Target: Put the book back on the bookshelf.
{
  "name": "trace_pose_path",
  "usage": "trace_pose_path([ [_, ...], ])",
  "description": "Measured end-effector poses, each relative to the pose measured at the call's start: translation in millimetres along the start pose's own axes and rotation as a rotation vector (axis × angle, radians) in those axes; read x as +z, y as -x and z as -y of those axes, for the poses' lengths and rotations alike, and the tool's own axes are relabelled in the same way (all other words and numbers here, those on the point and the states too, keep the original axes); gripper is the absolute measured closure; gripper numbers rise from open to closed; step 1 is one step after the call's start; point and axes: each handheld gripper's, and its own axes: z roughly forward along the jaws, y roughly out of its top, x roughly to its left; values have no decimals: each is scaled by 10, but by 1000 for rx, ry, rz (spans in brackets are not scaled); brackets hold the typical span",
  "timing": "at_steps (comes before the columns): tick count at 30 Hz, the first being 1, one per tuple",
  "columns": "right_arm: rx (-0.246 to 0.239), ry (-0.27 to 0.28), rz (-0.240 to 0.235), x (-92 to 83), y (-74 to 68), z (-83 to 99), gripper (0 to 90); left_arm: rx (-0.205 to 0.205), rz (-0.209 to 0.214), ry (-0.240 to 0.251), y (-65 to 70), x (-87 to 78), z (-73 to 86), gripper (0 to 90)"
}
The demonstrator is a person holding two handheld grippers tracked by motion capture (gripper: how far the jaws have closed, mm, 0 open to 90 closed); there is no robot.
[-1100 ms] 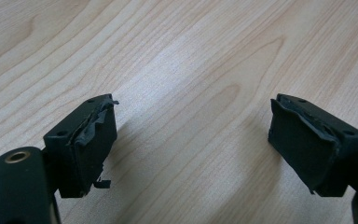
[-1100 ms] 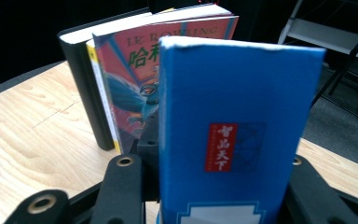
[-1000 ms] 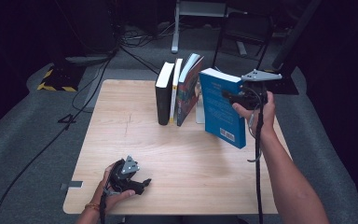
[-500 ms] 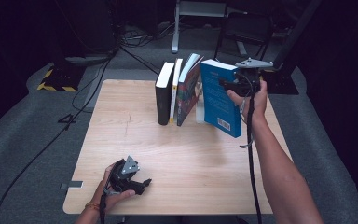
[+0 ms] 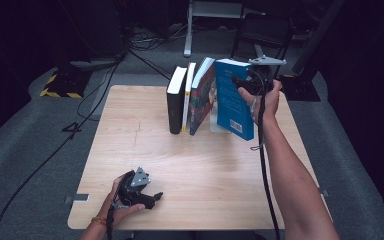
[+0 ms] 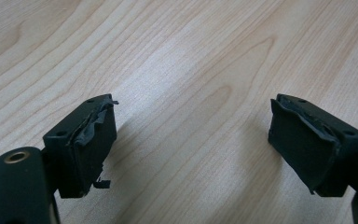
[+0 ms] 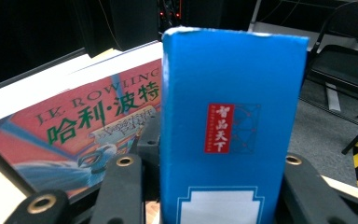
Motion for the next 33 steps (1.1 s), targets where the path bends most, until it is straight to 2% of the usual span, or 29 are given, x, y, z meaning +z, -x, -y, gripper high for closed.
trace_pose_path([
  [5, -6, -4, 25, 109, -18, -45, 609, -3, 5, 0, 3, 1, 1, 150],
  [17, 38, -2, 56, 375, 21, -64, 608, 9, 15, -1, 5, 2, -2, 149],
  [19, 47, 6, 54, 380, 31, -46, 608, 12, 14, -1, 4, 2, -2, 149],
  [25, 32, 6, 47, 358, 31, 21, 607, 12, 15, 0, 8, 2, 0, 152],
  [27, 33, -5, 41, 365, 35, 105, 606, 14, 17, 1, 10, 1, 1, 152],
  [29, 30, 8, 39, 354, 28, 149, 606, 14, 17, 1, 10, 1, 2, 152],
  [33, 13, 5, 34, 309, 19, 171, 604, 14, 17, 1, 10, 1, 2, 152],
])
